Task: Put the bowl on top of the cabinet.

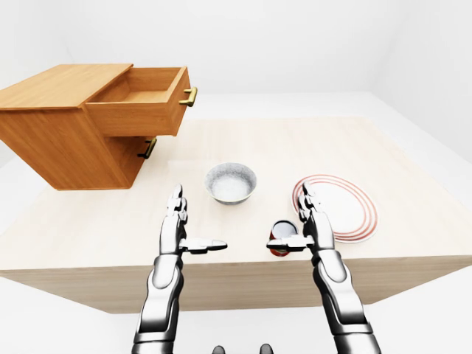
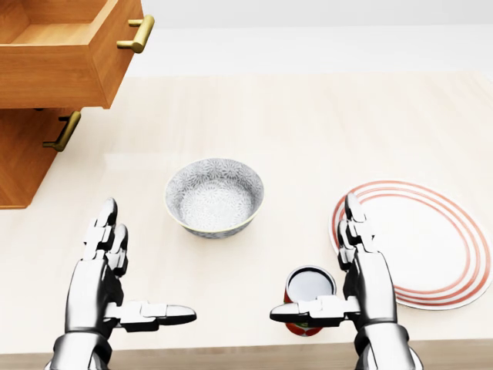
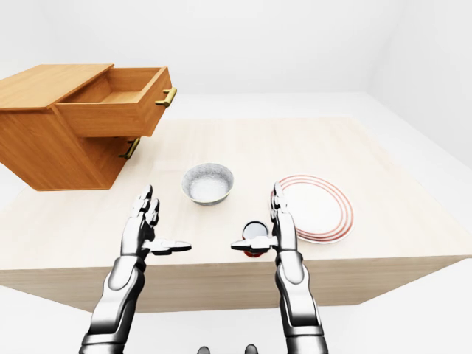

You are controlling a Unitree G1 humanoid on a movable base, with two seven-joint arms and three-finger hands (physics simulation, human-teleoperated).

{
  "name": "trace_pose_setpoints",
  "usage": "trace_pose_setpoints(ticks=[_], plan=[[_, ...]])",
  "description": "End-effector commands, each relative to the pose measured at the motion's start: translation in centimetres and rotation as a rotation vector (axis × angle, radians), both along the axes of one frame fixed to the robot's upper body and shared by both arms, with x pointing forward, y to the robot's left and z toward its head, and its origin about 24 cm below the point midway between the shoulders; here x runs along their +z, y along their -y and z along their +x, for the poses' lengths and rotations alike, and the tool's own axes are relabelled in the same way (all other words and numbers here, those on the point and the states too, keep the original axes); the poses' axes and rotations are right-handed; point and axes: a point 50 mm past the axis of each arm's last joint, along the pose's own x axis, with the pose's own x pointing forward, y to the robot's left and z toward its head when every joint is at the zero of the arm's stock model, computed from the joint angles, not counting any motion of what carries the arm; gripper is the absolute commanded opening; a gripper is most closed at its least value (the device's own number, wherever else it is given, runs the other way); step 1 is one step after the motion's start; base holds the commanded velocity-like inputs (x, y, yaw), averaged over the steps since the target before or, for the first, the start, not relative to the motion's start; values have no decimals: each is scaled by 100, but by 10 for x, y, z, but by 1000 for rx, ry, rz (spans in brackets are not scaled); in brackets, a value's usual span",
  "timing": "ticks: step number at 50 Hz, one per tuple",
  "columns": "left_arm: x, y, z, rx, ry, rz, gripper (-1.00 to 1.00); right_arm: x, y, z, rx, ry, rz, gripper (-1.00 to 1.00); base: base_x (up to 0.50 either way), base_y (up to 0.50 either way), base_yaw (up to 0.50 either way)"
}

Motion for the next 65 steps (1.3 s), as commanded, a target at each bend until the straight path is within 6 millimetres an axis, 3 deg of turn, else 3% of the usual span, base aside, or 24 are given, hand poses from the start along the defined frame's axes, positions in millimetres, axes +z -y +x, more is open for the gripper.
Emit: trace_pose_setpoints(ticks=[1,28,65], plan=[[-2,-10,2,19,-19,-19,100,-4,5,3,-10,-40,-5,100,0,0,0],[3,1,-5,-73,-33,-37,100,1,3,-1,21,-34,19,100,0,0,0],[8,4,-11,-99,6,-33,100,2,3,-2,22,-18,17,100,50,-3,0]])
